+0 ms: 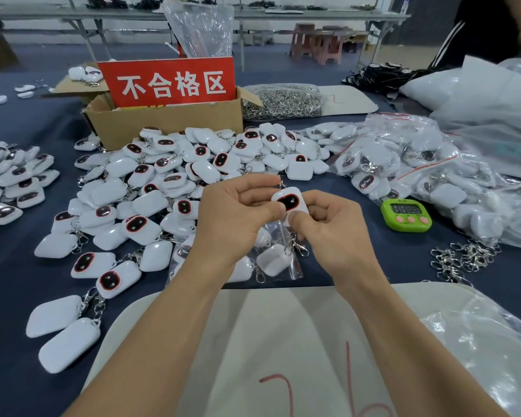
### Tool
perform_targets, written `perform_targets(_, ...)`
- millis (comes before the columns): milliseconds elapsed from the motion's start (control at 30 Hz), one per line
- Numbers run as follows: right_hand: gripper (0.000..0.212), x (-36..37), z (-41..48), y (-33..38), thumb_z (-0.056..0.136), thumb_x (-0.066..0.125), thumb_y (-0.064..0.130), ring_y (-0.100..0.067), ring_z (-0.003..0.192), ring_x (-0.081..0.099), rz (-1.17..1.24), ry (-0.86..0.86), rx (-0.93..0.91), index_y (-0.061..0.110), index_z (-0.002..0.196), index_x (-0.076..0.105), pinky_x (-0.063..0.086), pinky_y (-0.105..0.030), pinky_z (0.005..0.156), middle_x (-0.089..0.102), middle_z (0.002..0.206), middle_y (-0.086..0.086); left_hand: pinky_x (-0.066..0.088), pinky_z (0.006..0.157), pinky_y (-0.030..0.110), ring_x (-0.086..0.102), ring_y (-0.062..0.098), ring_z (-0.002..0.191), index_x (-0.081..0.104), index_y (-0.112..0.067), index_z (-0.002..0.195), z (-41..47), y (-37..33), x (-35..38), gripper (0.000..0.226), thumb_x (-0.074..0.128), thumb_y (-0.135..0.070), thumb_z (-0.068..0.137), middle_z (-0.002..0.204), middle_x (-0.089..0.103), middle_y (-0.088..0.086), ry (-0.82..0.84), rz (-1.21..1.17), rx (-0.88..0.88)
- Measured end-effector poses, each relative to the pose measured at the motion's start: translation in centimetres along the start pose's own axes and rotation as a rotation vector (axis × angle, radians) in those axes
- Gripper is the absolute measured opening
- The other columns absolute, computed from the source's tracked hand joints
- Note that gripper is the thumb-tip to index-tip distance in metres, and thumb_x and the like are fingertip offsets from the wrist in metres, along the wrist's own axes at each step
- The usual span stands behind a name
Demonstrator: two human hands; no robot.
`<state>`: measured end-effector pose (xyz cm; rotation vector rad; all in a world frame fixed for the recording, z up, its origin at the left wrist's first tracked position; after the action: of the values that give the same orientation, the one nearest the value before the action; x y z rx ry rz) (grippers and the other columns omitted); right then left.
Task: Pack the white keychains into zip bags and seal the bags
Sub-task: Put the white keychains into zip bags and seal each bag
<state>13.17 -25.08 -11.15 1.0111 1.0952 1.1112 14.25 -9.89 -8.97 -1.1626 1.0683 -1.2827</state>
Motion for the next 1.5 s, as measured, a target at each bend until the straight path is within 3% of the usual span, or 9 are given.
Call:
perform_targets(267, 0.034, -1.0, 0.5, -0.2, 0.084, 0.074, -0.002, -0.008, 0.070, 0.069, 0.050, -0.222, -0.050, 0.030, 0.075, 0.079, 0.056, -0.021, 0.070, 0.077, 0.076, 0.002, 0.043, 0.064, 0.002, 0.068, -0.008, 0.073, 0.081, -0.035, 0.086, 0.1, 0.4, -1.4, 0.027, 0.087, -0.011, 0.076, 0.076, 0.074, -0.025, -0.080, 0.483, 0.141)
perform_targets(400, 0.031, -0.5, 0.2, -0.1, 0.082, 0.076, -0.001, -0.007, 0.078, 0.072, -0.015, -0.173, -0.056, 0.029, 0.086, 0.079, 0.056, -0.020, 0.075, 0.078, 0.083, 0.007, 0.053, 0.068, 0.012, 0.073, 0.001, 0.072, 0.081, -0.033, 0.080, 0.3, 0.4, -1.7, 0.023, 0.089, -0.012, 0.075, 0.074, 0.077, -0.014, -0.089, 0.330, 0.051)
perform_targets(600, 0.044, 0.6, -0.8, 0.0, 0.077, 0.083, 0.023, 0.001, 0.093, 0.059, -0.338, -0.165, -0.138, 0.043, 0.114, 0.074, 0.041, -0.003, 0.074, 0.070, 0.098, 0.017, 0.054, 0.062, 0.017, 0.071, 0.009, 0.065, 0.079, -0.016, 0.098, 0.5, 0.3, -1.1, 0.025, 0.083, -0.002, 0.078, 0.078, 0.079, 0.004, -0.126, -0.014, -0.087)
perform_targets(733, 0.036, 0.8, -0.6, 0.1, 0.094, 0.072, 0.017, -0.005, 0.092, 0.069, -0.213, -0.126, -0.125, 0.036, 0.123, 0.074, 0.055, -0.018, 0.080, 0.075, 0.102, 0.014, 0.060, 0.075, 0.025, 0.076, 0.015, 0.081, 0.080, -0.019, 0.104, 0.3, 0.3, -0.7, 0.027, 0.084, -0.005, 0.081, 0.088, 0.080, 0.003, -0.052, -0.001, -0.048)
perform_targets(800, 0.023, 0.7, -0.5, 0.3, 0.101, 0.064, 0.021, -0.008, 0.081, 0.070, -0.196, -0.118, -0.141, 0.032, 0.116, 0.078, 0.057, -0.025, 0.075, 0.076, 0.088, 0.012, 0.060, 0.081, 0.024, 0.077, 0.016, 0.088, 0.081, -0.028, 0.101, 0.1, 0.1, -0.7, 0.028, 0.086, -0.009, 0.080, 0.091, 0.081, -0.003, -0.042, 0.084, 0.024)
perform_targets(1000, 0.028, 0.4, -0.4, 0.3, 0.101, 0.056, 0.022, -0.011, 0.056, 0.062, -0.083, -0.077, -0.090, 0.022, 0.083, 0.077, 0.050, -0.027, 0.058, 0.070, 0.065, -0.004, 0.055, 0.067, 0.016, 0.075, 0.009, 0.071, 0.083, -0.032, 0.085, -0.1, -0.2, -0.8, 0.026, 0.084, -0.006, 0.080, 0.080, 0.080, -0.001, 0.016, 0.103, 0.059)
perform_targets(1133, 0.016, 0.2, -0.5, 0.5, 0.089, 0.076, 0.016, -0.004, 0.068, 0.070, -0.058, -0.176, -0.051, 0.031, 0.094, 0.077, 0.056, -0.022, 0.068, 0.077, 0.078, 0.010, 0.053, 0.060, 0.016, 0.070, 0.007, 0.059, 0.082, -0.037, 0.073, 0.1, -0.1, -0.9, 0.030, 0.088, -0.008, 0.076, 0.071, 0.078, -0.003, -0.063, 0.138, 0.018)
perform_targets(1300, 0.051, 0.7, -1.2, 0.8, 0.077, 0.084, 0.013, -0.001, 0.080, 0.070, -0.182, -0.155, -0.156, 0.042, 0.117, 0.073, 0.053, -0.010, 0.071, 0.075, 0.095, 0.021, 0.053, 0.057, 0.018, 0.067, 0.011, 0.058, 0.082, -0.020, 0.085, 0.2, 0.1, -1.1, 0.014, 0.086, -0.008, 0.078, 0.073, 0.078, 0.006, -0.065, 0.058, -0.030)
perform_targets(1500, 0.042, 0.5, -0.8, 0.3, 0.081, 0.078, 0.021, -0.015, 0.085, 0.072, -0.103, -0.244, -0.161, 0.056, 0.103, 0.069, 0.061, -0.032, 0.084, 0.075, 0.096, 0.007, 0.056, 0.062, 0.019, 0.071, 0.010, 0.065, 0.083, -0.021, 0.083, 1.3, -1.8, -4.8, 0.012, 0.081, -0.010, 0.084, 0.079, 0.079, 0.004, -0.061, 0.189, -0.040)
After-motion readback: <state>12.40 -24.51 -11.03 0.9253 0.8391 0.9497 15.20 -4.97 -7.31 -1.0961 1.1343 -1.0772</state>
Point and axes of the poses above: each hand's wrist, its own z-axis towards the middle knuckle, its own x-axis out of the palm, y = z × x, the point moved 1 cm from there along z, towards the middle knuckle
